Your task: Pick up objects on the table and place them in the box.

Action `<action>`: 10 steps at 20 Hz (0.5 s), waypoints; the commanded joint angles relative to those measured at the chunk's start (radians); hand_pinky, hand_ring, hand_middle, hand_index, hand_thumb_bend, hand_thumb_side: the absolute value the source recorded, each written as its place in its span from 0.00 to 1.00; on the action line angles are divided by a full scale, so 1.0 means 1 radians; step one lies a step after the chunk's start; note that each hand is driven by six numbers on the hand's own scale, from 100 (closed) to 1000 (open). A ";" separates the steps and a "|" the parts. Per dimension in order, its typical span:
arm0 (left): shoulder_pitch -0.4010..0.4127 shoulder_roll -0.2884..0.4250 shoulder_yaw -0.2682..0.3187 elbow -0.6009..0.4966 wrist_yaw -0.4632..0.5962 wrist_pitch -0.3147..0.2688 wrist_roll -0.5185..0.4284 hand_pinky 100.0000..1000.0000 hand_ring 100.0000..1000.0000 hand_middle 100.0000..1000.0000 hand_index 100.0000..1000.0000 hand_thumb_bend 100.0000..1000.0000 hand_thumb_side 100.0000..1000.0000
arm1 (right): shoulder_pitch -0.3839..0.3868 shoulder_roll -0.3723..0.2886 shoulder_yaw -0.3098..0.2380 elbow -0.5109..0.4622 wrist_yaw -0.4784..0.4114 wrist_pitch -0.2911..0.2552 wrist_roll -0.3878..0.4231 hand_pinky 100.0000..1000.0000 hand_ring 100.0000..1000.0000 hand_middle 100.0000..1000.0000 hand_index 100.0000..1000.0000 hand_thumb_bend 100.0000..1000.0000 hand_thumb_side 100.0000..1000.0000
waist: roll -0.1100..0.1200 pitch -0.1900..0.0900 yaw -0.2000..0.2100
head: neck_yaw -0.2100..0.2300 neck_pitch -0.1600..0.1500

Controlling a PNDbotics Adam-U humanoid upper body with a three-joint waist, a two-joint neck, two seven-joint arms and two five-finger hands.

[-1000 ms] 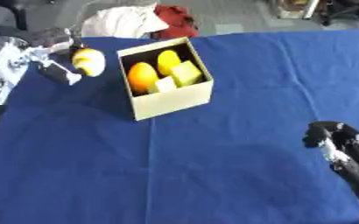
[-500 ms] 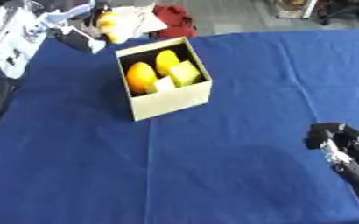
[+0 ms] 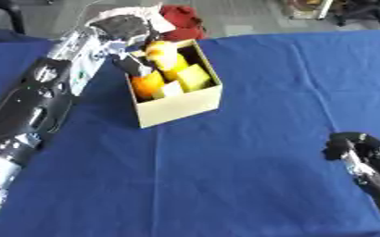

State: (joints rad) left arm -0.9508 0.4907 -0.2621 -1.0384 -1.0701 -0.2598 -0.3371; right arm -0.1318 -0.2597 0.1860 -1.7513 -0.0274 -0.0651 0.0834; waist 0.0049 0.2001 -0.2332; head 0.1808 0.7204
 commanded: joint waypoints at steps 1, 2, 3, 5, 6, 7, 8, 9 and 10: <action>-0.018 0.009 0.002 -0.001 -0.015 -0.012 -0.007 0.74 0.69 0.71 0.85 0.17 0.17 | -0.008 -0.010 -0.002 -0.015 -0.006 -0.001 0.003 0.60 0.59 0.54 0.66 0.00 0.44 | -0.005 -0.023 -0.001 | -0.001 -0.006; -0.017 0.011 0.003 -0.005 -0.013 -0.014 -0.012 0.76 0.72 0.74 0.88 0.22 0.17 | -0.008 -0.010 -0.002 -0.015 -0.006 -0.001 0.003 0.60 0.59 0.54 0.66 0.00 0.44 | -0.005 -0.023 0.000 | -0.002 -0.006; -0.016 0.016 0.004 -0.012 -0.010 -0.018 -0.018 0.81 0.77 0.79 0.92 0.27 0.29 | -0.008 -0.010 -0.002 -0.015 -0.006 -0.001 0.003 0.60 0.59 0.54 0.66 0.00 0.44 | -0.005 -0.023 0.001 | -0.002 -0.007; -0.015 0.030 0.004 -0.037 -0.010 -0.028 -0.024 0.87 0.85 0.86 0.97 0.42 0.64 | -0.007 -0.011 -0.004 -0.015 -0.005 -0.001 0.002 0.60 0.59 0.54 0.66 0.00 0.44 | -0.005 -0.024 0.002 | -0.004 -0.008; -0.014 0.041 0.003 -0.056 -0.020 -0.035 -0.023 0.90 0.89 0.90 0.99 0.54 0.77 | -0.007 -0.011 -0.005 -0.015 -0.004 -0.001 0.001 0.60 0.59 0.54 0.66 0.00 0.43 | -0.004 -0.024 0.003 | -0.006 -0.009; -0.012 0.051 0.001 -0.075 -0.035 -0.042 -0.024 0.92 0.92 0.93 1.00 0.62 0.83 | -0.006 -0.011 -0.006 -0.015 -0.003 -0.002 0.001 0.60 0.59 0.54 0.66 0.00 0.43 | -0.003 -0.025 0.004 | -0.007 -0.009; -0.010 0.063 -0.002 -0.096 -0.055 -0.051 -0.026 0.94 0.94 0.95 1.00 0.68 0.89 | -0.006 -0.011 -0.006 -0.015 -0.003 -0.002 0.001 0.60 0.59 0.54 0.66 0.00 0.43 | -0.003 -0.025 0.006 | -0.008 -0.010; -0.007 0.074 -0.002 -0.116 -0.073 -0.060 -0.029 0.95 0.95 0.97 1.00 0.73 0.93 | -0.006 -0.011 -0.006 -0.015 -0.002 -0.002 0.001 0.60 0.59 0.54 0.66 0.00 0.43 | -0.002 -0.025 0.008 | -0.010 -0.009; -0.002 0.085 0.000 -0.134 -0.084 -0.068 -0.032 0.95 0.96 0.97 1.00 0.73 0.94 | -0.006 -0.012 -0.006 -0.015 -0.001 -0.002 0.001 0.60 0.59 0.54 0.66 0.00 0.44 | -0.001 -0.026 0.010 | -0.011 -0.009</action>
State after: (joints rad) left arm -0.9371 0.5343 -0.2673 -1.1344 -1.1354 -0.3161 -0.3669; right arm -0.1316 -0.2596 0.1858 -1.7513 -0.0281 -0.0653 0.0833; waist 0.0049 0.2001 -0.2222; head 0.1729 0.7202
